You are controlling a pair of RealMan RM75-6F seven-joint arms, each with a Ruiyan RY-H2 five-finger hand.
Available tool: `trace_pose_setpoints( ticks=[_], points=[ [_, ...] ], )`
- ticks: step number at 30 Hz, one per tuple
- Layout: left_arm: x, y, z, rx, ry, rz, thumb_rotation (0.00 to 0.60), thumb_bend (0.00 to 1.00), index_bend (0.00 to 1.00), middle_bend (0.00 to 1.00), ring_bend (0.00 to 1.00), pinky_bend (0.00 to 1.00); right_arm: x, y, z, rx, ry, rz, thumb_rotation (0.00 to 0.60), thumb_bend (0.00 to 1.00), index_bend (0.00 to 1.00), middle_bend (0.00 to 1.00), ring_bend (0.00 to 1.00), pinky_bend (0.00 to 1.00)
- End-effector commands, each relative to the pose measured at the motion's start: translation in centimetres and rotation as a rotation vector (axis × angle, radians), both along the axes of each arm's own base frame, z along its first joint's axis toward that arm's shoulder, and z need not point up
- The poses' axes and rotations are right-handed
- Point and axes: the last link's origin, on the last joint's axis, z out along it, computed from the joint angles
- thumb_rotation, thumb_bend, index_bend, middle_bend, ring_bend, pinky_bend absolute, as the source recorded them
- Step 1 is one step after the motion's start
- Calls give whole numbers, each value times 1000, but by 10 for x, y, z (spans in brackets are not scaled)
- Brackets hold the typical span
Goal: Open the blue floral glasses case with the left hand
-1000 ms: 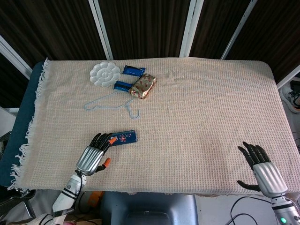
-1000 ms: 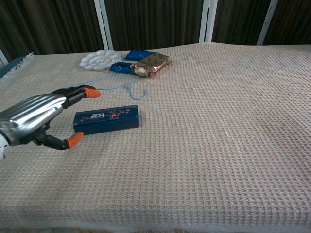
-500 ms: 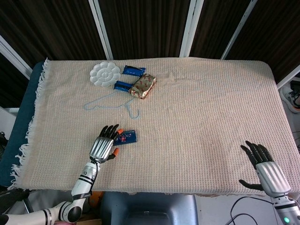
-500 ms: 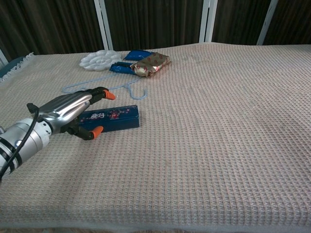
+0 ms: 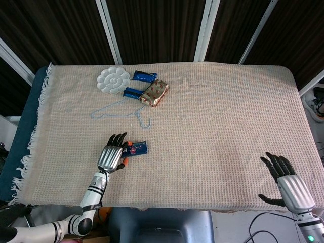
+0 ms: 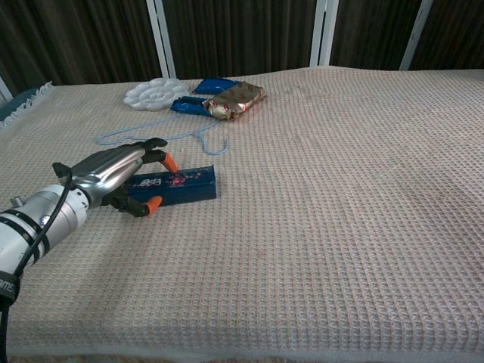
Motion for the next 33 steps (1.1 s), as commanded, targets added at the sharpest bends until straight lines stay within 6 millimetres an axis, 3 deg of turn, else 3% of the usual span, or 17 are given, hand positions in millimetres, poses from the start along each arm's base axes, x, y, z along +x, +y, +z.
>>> trace_pose_setpoints(
  ticks=[1,17,33],
  points=[
    [1,-1,-1,6,-10,-4,600,405,407,10,0,0,0,0,0,1,0,1,600,217,0,0,0,0],
    [6,-1,0,33,-45,-23,600,409,579,90,0,0,0,1,1,-4,-5,5,600,218,0,0,0,0],
    [6,6,4,59,-48,-14,600,424,620,120,0,0,0,1,1,-4,-2,6,600,217,0,0,0,0]
  ],
)
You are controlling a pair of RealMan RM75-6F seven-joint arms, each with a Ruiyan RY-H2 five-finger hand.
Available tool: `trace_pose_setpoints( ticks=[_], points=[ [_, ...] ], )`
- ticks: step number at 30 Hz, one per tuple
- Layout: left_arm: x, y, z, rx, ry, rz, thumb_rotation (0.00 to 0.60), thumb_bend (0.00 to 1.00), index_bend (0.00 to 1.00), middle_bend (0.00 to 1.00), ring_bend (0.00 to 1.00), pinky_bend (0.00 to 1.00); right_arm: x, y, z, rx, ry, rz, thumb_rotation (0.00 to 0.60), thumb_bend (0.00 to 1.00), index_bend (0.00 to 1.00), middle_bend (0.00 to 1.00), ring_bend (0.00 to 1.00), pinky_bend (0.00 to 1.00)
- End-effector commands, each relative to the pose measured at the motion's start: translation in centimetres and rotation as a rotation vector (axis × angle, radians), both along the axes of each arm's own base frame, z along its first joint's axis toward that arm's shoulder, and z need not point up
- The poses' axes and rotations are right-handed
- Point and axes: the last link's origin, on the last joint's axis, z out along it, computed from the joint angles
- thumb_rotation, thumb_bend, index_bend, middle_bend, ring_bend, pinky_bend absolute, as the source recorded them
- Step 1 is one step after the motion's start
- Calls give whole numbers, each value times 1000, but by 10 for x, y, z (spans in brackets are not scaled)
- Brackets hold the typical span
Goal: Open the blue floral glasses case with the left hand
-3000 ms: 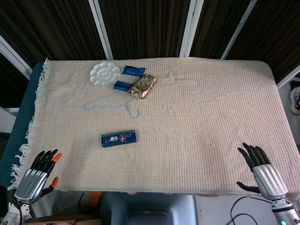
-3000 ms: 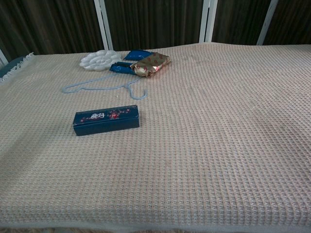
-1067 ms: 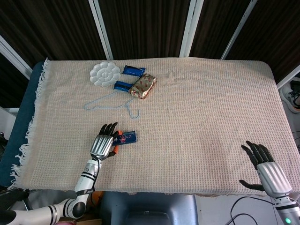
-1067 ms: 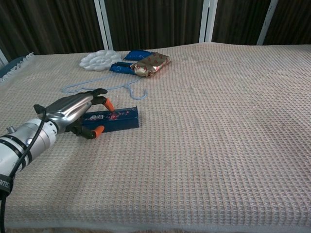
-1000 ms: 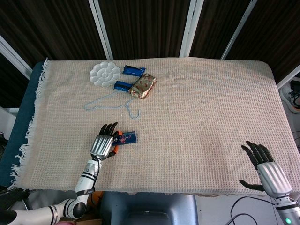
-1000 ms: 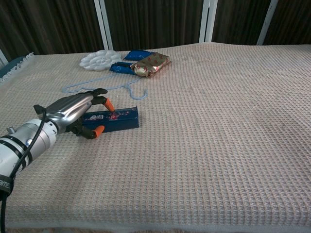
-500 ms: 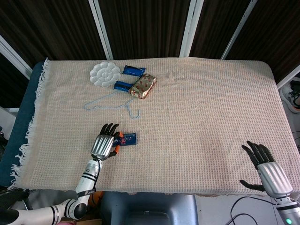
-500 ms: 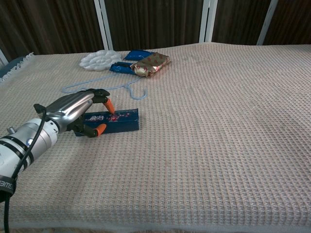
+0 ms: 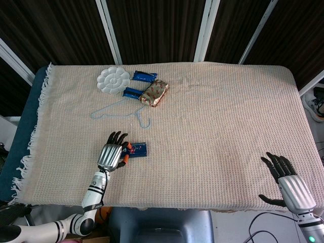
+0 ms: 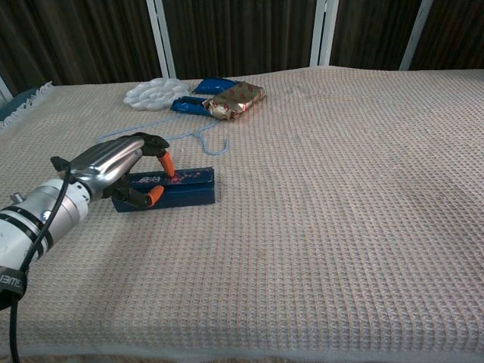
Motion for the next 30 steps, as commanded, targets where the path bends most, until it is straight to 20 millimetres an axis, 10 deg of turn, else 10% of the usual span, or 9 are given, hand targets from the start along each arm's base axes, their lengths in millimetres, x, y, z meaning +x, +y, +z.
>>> trace_pose_setpoints(
  ticks=[1,13,25,30],
  points=[
    [1,4,2,12,-7,4,600,425,620,121,0,0,0,0,0,2,2,0,600,217,0,0,0,0],
    [3,50,10,90,-36,55,600,425,591,123,0,0,0,-3,0,2,-1,-3,600,218,0,0,0,0],
    [-8,84,24,149,-18,123,600,406,132,27,0,0,0,-4,-1,-1,1,-5,600,218,0,0,0,0],
    [-11,75,37,134,-71,108,600,410,243,14,0,0,1,-4,-3,9,3,2,600,218,0,0,0,0]
  ],
)
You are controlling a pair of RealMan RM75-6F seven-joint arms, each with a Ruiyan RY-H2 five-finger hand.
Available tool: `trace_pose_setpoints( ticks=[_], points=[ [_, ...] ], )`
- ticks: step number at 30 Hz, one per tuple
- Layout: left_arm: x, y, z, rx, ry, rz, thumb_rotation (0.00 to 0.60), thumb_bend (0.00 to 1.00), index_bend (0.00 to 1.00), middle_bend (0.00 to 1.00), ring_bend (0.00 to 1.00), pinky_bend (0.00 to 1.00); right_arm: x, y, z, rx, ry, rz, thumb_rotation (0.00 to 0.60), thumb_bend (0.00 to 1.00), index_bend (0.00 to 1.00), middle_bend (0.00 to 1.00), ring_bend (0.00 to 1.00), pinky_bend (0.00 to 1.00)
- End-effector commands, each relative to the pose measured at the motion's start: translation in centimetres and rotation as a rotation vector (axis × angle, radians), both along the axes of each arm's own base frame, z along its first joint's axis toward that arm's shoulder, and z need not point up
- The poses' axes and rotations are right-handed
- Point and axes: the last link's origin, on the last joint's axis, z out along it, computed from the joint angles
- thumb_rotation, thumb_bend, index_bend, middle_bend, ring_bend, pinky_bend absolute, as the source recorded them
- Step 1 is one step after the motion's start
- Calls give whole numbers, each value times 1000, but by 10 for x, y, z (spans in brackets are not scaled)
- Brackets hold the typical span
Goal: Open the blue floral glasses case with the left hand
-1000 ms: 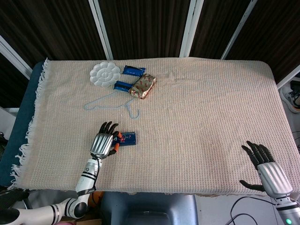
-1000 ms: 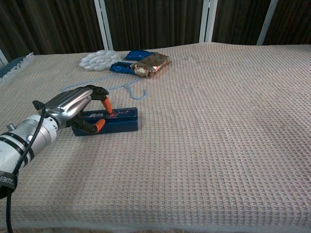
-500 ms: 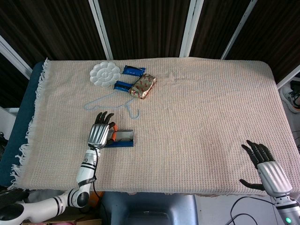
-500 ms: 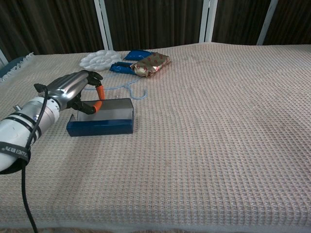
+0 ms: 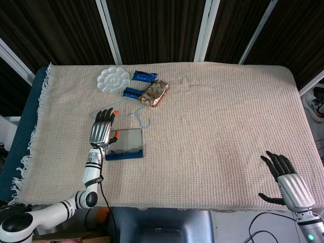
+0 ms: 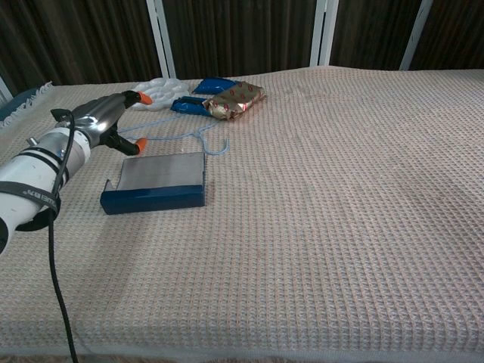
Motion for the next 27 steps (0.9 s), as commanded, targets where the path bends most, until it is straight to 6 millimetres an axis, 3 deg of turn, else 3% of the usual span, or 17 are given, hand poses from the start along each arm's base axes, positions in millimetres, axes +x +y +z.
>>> trace_pose_setpoints(
  ticks=[1,4,10,17,27],
  points=[
    [-3,-15,16,-28,-69,-27,600,413,266,15,0,0,1,1,-2,8,2,5,600,218,0,0,0,0],
    [-15,-60,39,-107,-46,-106,600,416,315,17,0,0,3,0,-7,25,8,12,600,218,0,0,0,0],
    [-33,-97,44,-206,3,-104,600,417,342,4,0,0,6,1,-13,45,14,25,600,218,0,0,0,0],
    [-47,-116,43,-239,36,-115,600,438,386,5,0,0,7,0,-14,48,11,28,600,218,0,0,0,0],
    [-43,-113,32,-243,34,-130,600,440,333,0,0,0,7,1,-12,41,5,30,600,218,0,0,0,0]
  ],
)
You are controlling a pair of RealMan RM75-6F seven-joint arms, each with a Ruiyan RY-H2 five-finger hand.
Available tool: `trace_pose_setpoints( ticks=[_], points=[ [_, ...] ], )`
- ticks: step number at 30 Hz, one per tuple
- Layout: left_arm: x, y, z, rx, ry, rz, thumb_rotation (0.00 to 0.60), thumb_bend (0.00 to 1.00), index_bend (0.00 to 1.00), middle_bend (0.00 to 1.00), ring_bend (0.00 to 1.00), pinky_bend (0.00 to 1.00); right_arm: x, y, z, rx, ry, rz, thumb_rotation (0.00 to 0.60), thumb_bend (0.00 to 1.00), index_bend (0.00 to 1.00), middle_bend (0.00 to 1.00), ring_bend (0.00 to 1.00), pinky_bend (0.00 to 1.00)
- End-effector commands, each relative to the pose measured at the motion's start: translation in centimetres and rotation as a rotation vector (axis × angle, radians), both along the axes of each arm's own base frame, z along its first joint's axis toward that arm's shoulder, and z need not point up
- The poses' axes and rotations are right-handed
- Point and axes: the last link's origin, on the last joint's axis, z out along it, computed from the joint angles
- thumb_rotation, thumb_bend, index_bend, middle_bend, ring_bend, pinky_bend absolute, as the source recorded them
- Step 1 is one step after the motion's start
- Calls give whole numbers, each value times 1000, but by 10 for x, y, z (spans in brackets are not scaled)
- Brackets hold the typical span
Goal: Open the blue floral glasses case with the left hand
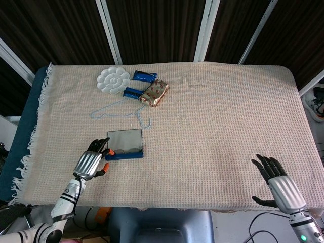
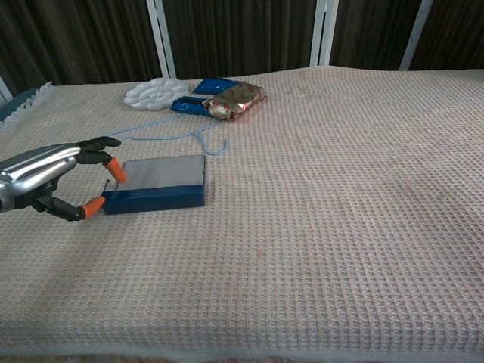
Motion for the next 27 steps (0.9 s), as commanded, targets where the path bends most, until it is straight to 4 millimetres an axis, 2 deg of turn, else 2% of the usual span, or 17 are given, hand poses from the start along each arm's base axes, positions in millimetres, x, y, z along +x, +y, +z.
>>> trace_pose_setpoints(
  ticks=[1,12,17,20,27],
  points=[
    [0,2,-4,-5,5,3,600,440,331,0,0,0,0,0,1,-4,-3,-1,600,218,0,0,0,0],
    [-9,6,-14,-23,65,34,600,454,330,0,0,0,0,1,6,-9,-17,4,600,217,0,0,0,0],
    [-10,1,-9,-5,79,10,600,479,441,0,0,0,-1,1,6,-9,-15,3,600,218,0,0,0,0],
    [-12,-6,-6,-16,82,3,600,499,494,0,0,0,0,1,5,-8,-11,2,600,217,0,0,0,0],
    [-10,-40,-7,-124,38,-30,600,508,518,0,0,0,1,1,3,-4,-11,5,600,218,0,0,0,0]
  ],
)
